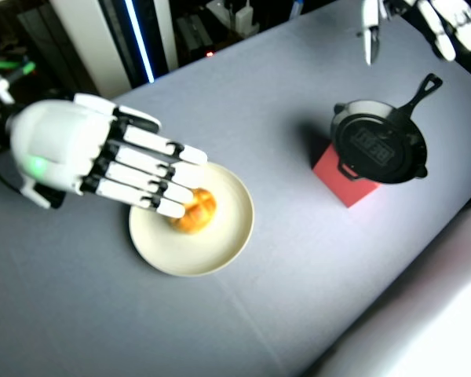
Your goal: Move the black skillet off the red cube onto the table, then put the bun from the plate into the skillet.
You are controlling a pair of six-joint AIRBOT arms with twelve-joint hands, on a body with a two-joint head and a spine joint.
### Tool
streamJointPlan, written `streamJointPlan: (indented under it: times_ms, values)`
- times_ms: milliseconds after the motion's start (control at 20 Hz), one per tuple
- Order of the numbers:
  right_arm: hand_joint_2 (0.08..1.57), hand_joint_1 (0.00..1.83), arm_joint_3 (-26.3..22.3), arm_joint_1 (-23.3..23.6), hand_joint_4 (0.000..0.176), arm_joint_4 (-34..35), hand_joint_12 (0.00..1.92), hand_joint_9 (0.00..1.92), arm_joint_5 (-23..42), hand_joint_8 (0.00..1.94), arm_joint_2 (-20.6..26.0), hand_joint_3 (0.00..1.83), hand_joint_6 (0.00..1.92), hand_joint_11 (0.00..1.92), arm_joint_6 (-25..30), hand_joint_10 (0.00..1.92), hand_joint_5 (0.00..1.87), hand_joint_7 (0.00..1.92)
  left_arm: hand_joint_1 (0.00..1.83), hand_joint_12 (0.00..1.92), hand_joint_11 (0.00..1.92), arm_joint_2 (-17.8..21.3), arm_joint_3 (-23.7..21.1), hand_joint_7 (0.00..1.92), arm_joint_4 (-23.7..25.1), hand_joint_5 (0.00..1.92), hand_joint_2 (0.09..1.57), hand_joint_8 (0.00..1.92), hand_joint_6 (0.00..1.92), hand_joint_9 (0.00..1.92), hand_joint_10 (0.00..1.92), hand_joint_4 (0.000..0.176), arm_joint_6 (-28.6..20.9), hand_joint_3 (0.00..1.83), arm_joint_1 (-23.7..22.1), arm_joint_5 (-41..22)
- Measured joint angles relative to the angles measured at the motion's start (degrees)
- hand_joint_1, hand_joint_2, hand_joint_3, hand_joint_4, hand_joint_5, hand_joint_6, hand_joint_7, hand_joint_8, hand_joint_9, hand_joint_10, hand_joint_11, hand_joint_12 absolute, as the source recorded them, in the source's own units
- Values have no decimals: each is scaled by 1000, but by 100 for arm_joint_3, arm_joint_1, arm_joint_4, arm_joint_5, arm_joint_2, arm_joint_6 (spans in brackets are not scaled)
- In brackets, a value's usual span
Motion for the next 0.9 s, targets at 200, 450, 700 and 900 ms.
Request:
streamJointPlan:
  times_ms: [200,450,700,900]
  values:
    - [1290,366,39,0,67,24,131,304,-50,4,-28,3,3,325,0,3,299,318,761,0,0,-367,621,0,-181,122,941,0,7,0,0,176,26,0,-439,1034]
    - [1300,393,74,0,32,-28,135,322,-57,9,-50,3,12,340,0,10,333,338,768,0,0,-778,1226,41,-299,141,946,13,8,0,0,176,195,0,-1005,1738]
    - [1314,384,120,0,24,-90,145,341,-118,8,-87,7,10,356,28,11,352,357,815,110,142,-1165,1624,335,-415,374,977,8,8,280,18,65,225,1,-1338,2295]
    - [1319,391,122,0,26,-85,157,357,-153,5,-92,3,6,367,42,7,368,372,991,972,504,-1346,1971,1005,-575,901,1179,2,864,945,15,59,422,0,-1545,2586]
